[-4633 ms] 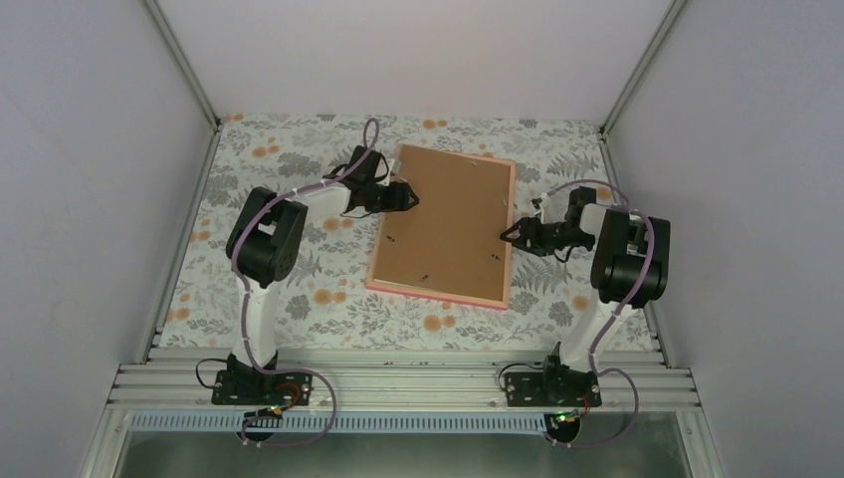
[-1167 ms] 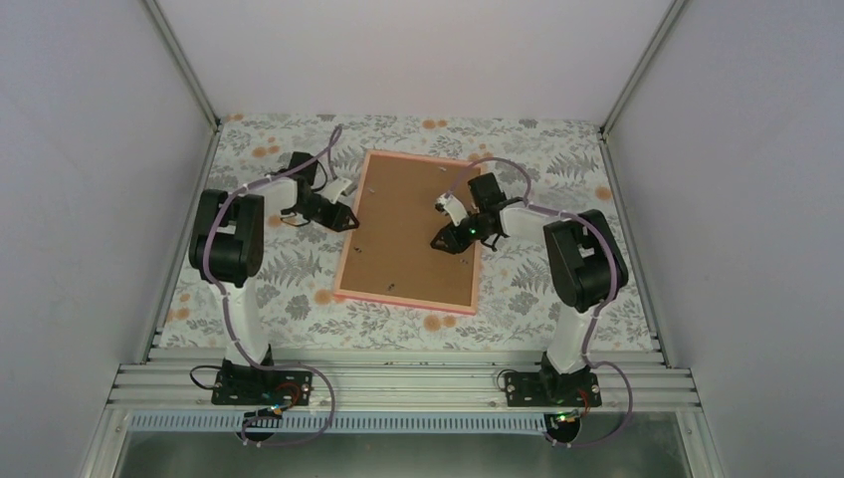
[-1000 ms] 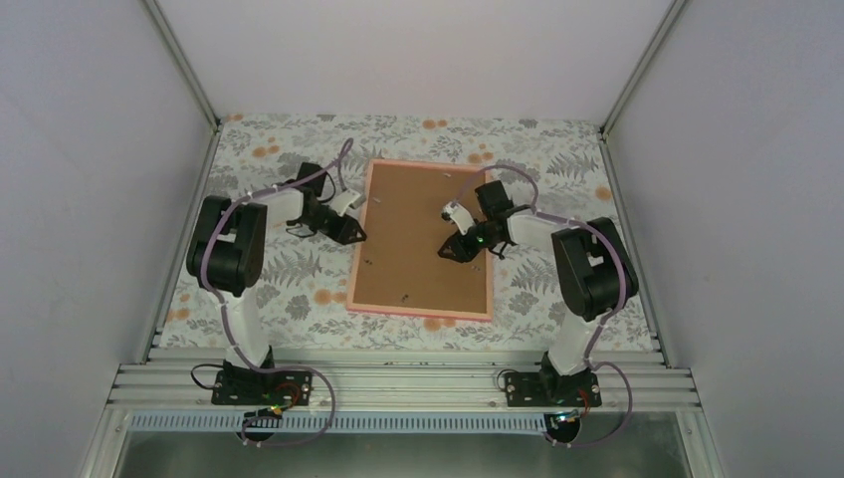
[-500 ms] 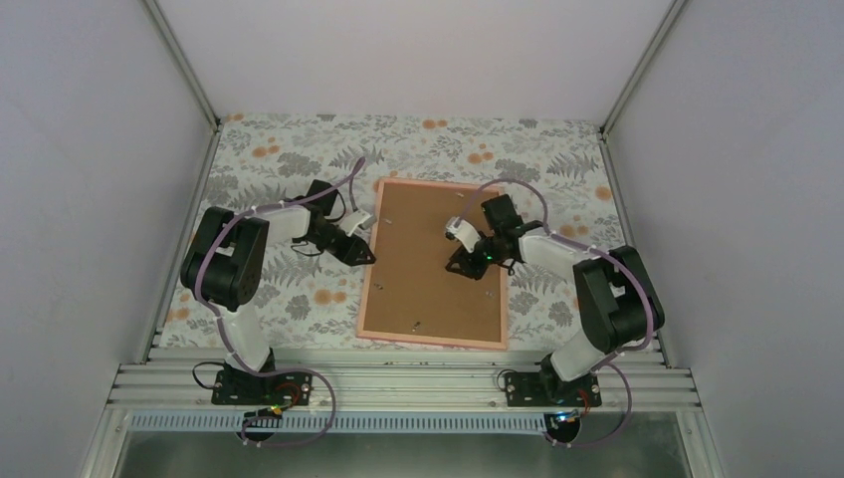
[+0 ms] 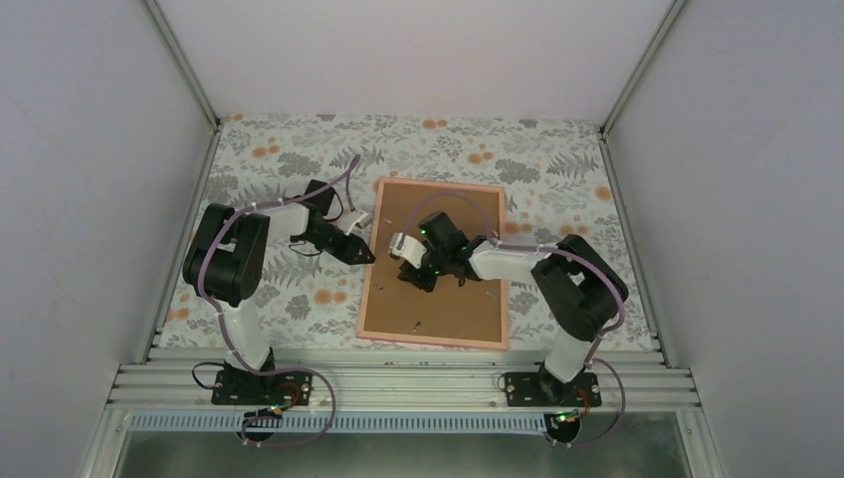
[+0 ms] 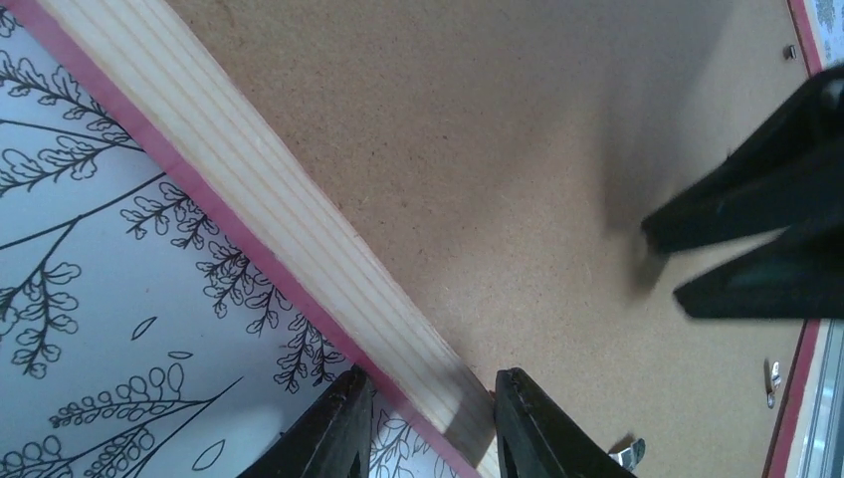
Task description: Put the photo into the frame
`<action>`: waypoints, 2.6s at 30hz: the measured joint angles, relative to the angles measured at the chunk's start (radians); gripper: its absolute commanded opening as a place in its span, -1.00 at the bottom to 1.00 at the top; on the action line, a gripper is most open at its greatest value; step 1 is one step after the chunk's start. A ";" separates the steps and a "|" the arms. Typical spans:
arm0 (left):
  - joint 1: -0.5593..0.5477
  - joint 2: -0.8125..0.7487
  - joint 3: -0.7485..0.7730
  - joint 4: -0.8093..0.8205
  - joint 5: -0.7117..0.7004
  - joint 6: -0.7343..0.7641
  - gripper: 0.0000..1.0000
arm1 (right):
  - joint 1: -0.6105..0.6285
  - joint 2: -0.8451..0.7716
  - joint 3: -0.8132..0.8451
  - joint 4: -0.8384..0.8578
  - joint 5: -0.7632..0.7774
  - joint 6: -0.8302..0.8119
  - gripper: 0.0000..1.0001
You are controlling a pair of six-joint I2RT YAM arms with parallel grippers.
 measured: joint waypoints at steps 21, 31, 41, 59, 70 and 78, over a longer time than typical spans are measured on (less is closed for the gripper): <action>0.000 0.003 0.002 0.000 0.004 -0.011 -0.39 | 0.181 0.129 0.073 0.130 0.085 0.031 -0.54; -0.001 0.003 0.002 0.000 0.003 -0.018 -0.39 | 0.188 0.148 0.085 0.146 0.074 0.035 -0.72; -0.006 -0.011 -0.006 0.011 -0.015 -0.020 -0.38 | 0.195 0.148 0.089 0.146 0.092 0.066 -0.63; 0.063 -0.125 -0.005 0.012 -0.030 -0.021 -0.22 | -0.089 0.095 0.294 -0.056 0.040 0.018 -0.37; 0.062 -0.011 0.113 0.080 -0.007 -0.082 -0.21 | -0.159 0.358 0.533 -0.103 0.102 0.027 -0.43; 0.050 0.056 0.116 0.102 -0.006 -0.113 -0.24 | -0.159 0.438 0.593 -0.108 0.094 0.021 -0.42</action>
